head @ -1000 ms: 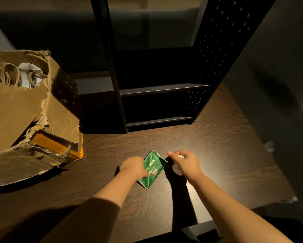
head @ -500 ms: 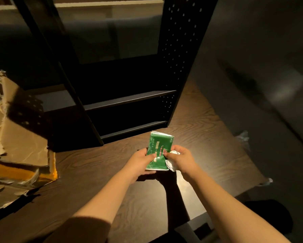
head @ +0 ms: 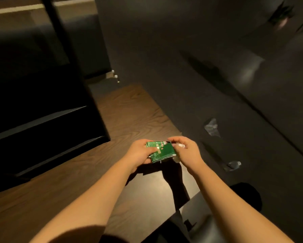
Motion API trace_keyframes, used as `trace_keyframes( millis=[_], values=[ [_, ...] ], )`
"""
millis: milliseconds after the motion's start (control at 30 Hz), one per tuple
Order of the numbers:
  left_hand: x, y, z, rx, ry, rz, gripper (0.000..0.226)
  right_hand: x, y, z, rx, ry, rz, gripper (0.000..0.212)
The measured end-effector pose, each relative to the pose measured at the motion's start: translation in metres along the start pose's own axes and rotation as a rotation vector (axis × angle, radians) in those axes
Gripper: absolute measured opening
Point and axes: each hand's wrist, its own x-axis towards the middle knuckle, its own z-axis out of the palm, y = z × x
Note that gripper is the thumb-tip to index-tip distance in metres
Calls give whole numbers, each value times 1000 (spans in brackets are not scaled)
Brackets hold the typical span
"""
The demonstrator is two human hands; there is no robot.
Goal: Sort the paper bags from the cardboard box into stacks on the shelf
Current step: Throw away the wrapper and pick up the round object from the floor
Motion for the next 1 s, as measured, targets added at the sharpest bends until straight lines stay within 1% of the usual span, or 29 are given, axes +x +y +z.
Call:
trace_keyframes(
  millis=[33,67,100,167,233,300,333,367,433,467,500,600,667,700,800,833,867,933,1000],
  values=[
    [14,5,19,11,60,23,10,11,4,-21,39,19,32,39],
    [26,10,37,78,141,66,5,21,7,-40,75,41,65,39],
    [38,16,55,187,203,119,12,30,8,-57,115,64,83,38],
    [53,30,92,400,253,198,24,46,10,-83,155,131,62,31],
    [61,48,135,448,259,263,27,61,12,-107,135,185,-19,23],
    [66,64,172,420,178,305,27,73,17,-124,57,219,-65,17],
    [68,71,189,345,112,287,25,79,20,-133,15,238,-64,17],
    [70,80,207,192,29,225,22,84,24,-145,-17,261,-50,18],
    [69,93,237,-195,-143,38,15,90,30,-168,-52,288,-16,18],
    [69,97,249,-325,-218,-19,13,93,35,-178,-55,289,5,19],
    [71,99,260,-353,-255,-34,13,94,39,-187,-38,277,32,23],
    [79,99,282,-345,-278,-36,27,101,51,-202,120,192,142,39],
    [83,101,293,-326,-329,-33,32,106,59,-212,222,187,210,42],
    [83,102,297,-310,-365,-37,31,105,63,-217,243,183,235,43],
    [84,101,308,-214,-454,-22,13,94,71,-231,284,134,318,53],
    [83,100,313,-186,-471,-15,11,88,75,-236,323,129,331,55],
    [84,98,316,-168,-472,-9,13,86,80,-239,361,120,338,57],
    [88,93,322,-162,-429,-18,24,83,88,-247,501,82,318,58],
    [96,88,331,-170,-404,-39,29,81,99,-258,648,103,298,52]
  ],
)
